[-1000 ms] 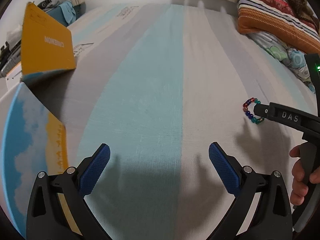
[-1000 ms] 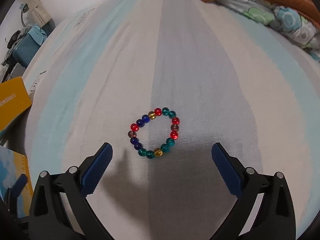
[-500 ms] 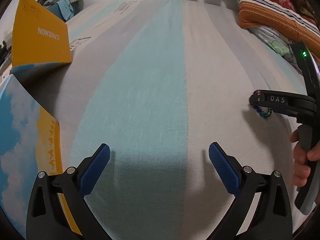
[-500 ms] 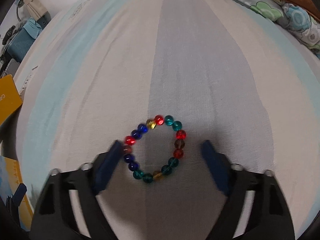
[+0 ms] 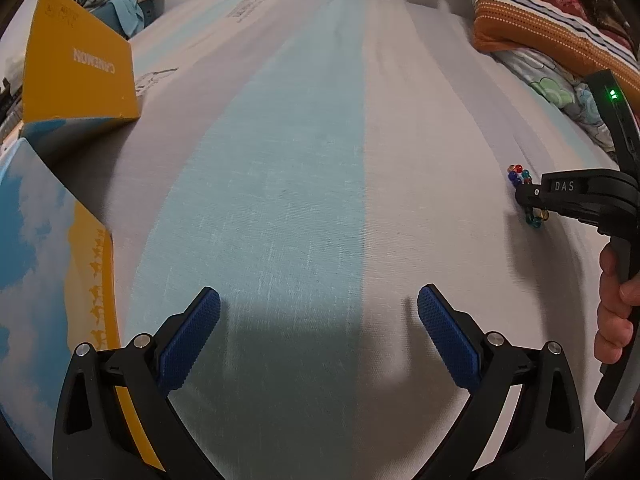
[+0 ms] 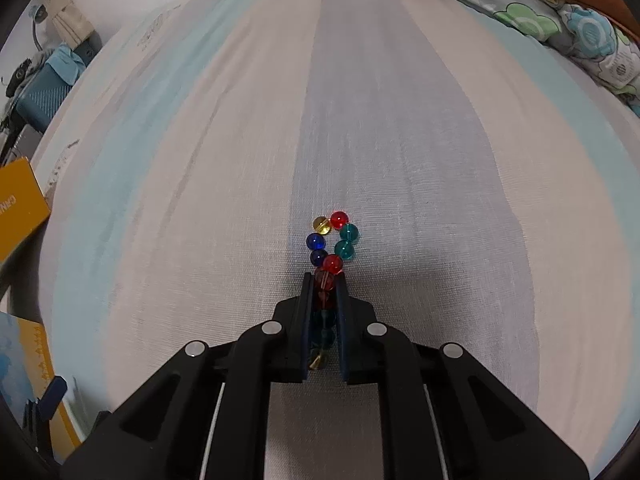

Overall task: Organize jewelry
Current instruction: 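Close the right tool on the multicolour bead bracelet and lift it, then carry the multicolour bracelet in the right tool over the white box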

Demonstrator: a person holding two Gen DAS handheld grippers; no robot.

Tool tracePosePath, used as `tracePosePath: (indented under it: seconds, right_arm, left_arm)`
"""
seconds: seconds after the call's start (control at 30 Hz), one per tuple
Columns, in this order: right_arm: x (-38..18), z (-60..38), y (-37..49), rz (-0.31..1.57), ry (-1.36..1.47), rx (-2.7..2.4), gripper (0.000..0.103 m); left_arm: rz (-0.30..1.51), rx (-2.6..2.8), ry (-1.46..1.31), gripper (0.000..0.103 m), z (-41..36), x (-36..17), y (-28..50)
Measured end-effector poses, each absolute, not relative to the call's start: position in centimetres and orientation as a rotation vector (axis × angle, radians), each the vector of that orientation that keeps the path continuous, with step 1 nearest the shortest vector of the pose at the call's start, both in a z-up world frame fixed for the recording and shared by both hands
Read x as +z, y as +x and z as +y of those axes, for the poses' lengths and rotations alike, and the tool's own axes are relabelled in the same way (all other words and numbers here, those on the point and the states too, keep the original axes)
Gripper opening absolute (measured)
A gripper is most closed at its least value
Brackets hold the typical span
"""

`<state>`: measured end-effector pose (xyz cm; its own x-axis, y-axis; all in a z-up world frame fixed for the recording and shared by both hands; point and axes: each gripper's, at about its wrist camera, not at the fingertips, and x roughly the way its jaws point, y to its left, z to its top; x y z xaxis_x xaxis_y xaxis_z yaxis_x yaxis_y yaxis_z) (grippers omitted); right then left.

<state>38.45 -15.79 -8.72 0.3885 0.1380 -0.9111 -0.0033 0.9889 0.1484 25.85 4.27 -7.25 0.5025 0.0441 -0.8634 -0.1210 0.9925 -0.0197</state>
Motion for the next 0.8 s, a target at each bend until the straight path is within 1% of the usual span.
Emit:
tracePosePath:
  seconds: [0.4,0.8]
  right_arm:
    - [-5.1,-14.9,34.6,1.063,0.071,0.06,0.009]
    - [-0.4,-14.9,29.5,0.992,0.036,0.009,0.009]
  left_arm:
    - [1.034,0.105,-0.102,0.097,4.4,-5.9,23.7]
    - [0.977,0.079,-0.093,0.097,3.9,-1.5,20.3]
